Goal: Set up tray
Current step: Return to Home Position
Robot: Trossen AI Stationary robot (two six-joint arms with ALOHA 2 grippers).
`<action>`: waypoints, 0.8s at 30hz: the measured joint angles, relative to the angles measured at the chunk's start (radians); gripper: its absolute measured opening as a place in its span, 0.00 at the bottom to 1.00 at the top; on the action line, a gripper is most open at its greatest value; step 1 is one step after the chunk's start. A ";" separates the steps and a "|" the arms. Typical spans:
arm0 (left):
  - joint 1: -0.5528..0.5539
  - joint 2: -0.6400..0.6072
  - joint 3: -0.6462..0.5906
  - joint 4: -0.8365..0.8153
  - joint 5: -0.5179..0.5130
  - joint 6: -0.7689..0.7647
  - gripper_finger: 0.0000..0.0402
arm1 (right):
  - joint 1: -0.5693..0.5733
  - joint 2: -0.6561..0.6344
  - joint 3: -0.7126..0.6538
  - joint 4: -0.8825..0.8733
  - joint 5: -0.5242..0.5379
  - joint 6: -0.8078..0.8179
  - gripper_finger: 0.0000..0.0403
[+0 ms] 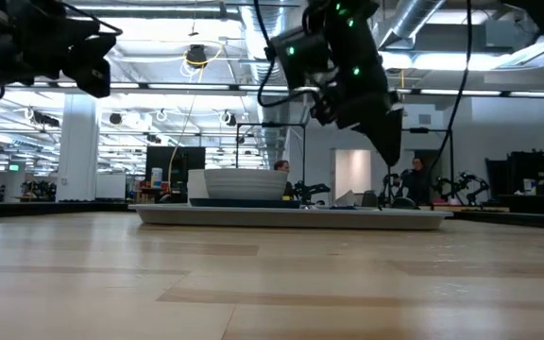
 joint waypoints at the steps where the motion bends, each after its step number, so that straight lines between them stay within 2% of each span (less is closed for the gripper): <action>1: 0.000 0.003 -0.006 0.013 0.001 -0.005 0.27 | 0.024 0.000 0.000 0.000 -0.001 -0.017 0.33; 10: 0.000 0.014 -0.007 0.022 -0.004 0.033 0.27 | 0.214 0.000 0.000 0.058 -0.029 -0.115 0.33; 18: 0.000 0.014 -0.007 0.012 -0.040 0.045 0.27 | 0.195 -0.063 -0.015 0.352 -0.029 -0.215 0.34; 24: 0.000 0.015 -0.006 0.006 -0.040 0.045 0.27 | 0.149 -0.268 -0.163 0.580 -0.026 -0.250 0.34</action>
